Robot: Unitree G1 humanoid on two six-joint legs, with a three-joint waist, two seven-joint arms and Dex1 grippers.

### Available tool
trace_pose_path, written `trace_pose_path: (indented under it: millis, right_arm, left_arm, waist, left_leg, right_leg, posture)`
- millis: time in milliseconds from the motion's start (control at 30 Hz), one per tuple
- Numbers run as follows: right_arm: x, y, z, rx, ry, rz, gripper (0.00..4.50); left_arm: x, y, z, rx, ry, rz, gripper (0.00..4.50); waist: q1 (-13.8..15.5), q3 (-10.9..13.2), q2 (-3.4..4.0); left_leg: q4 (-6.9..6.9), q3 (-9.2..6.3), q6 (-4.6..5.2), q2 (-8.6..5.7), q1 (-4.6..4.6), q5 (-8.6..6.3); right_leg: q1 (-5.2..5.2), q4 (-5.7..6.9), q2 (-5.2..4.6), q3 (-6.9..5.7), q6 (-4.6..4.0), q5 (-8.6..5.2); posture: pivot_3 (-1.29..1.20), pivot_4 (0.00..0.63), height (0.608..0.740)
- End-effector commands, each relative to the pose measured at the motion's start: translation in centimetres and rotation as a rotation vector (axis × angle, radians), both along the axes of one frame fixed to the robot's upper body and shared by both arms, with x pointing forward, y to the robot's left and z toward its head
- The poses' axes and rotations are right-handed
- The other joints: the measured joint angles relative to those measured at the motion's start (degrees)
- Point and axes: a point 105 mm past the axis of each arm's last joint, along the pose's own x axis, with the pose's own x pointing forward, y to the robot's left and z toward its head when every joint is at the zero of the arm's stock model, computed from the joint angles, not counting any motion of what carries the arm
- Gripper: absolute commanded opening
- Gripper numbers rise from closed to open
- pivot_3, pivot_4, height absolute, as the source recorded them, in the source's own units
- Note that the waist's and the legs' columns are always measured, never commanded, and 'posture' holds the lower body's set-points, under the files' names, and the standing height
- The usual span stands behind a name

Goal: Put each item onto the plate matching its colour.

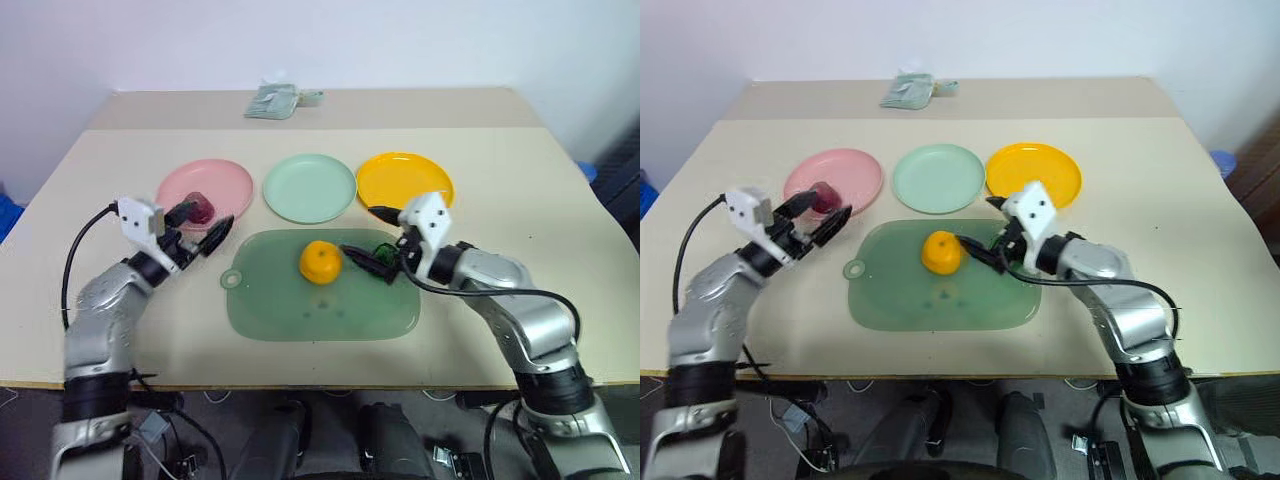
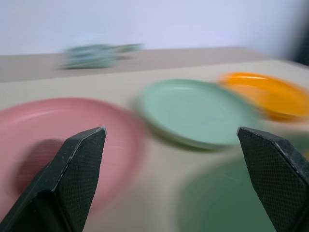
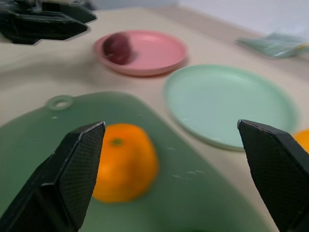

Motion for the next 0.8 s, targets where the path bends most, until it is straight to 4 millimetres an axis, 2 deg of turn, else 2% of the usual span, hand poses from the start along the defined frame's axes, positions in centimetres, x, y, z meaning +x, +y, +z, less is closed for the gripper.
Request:
trace_pose_path:
  millis: [33,100,400,733,800]
  right_arm:
    - [0.1,1.9,0.0,-0.042,0.020,0.034,4.50]
    - [0.3,2.6,-0.5,-0.069,0.058,0.050,4.50]
    - [1.1,4.0,-2.2,-0.155,0.176,0.105,4.50]
    - [1.9,4.3,-3.8,-0.170,0.216,0.109,4.50]
    - [2.1,4.5,-3.7,-0.158,0.210,0.106,3.95]
  left_arm:
    - [-3.3,-1.5,0.9,0.071,-0.029,-0.296,4.45]
    - [-4.5,-1.7,0.7,0.114,-0.014,-0.394,4.45]
    - [-6.6,-1.8,0.0,0.229,0.006,-0.563,4.45]
    - [-6.8,-1.6,0.1,0.239,0.004,-0.561,4.45]
    - [-6.8,-1.6,0.0,0.236,0.005,-0.549,4.50]
  waist:
    - [0.2,0.0,0.02]
    - [0.2,0.0,0.03]
    - [0.0,0.0,0.04]
    - [-0.1,0.0,0.04]
    - [-0.2,0.0,0.04]
  left_leg:
    - [0.00,0.00,-0.01,0.00,0.00,-0.01]
    - [-0.01,0.00,-0.03,0.00,0.00,-0.02]
    - [-0.23,0.00,0.01,-0.01,0.00,0.00]
    - [-0.48,0.02,0.05,-0.01,0.00,0.06]
    - [-0.48,0.02,0.03,-0.01,0.00,0.06]
  right_leg:
    - [-0.02,0.00,0.00,0.00,-0.02,-0.01]
    - [-0.03,-0.04,0.00,0.00,-0.03,-0.01]
    - [-0.17,-0.09,0.00,0.01,0.00,0.01]
    - [-0.30,-0.09,-0.01,0.05,0.11,0.09]
    - [-0.30,-0.09,-0.01,0.05,0.11,0.09]
  posture:
    - [0.00,0.150,0.740]
    - [0.00,0.150,0.740]
    - [0.00,0.150,0.740]
    - [0.00,0.150,0.740]
    - [0.00,0.150,0.740]
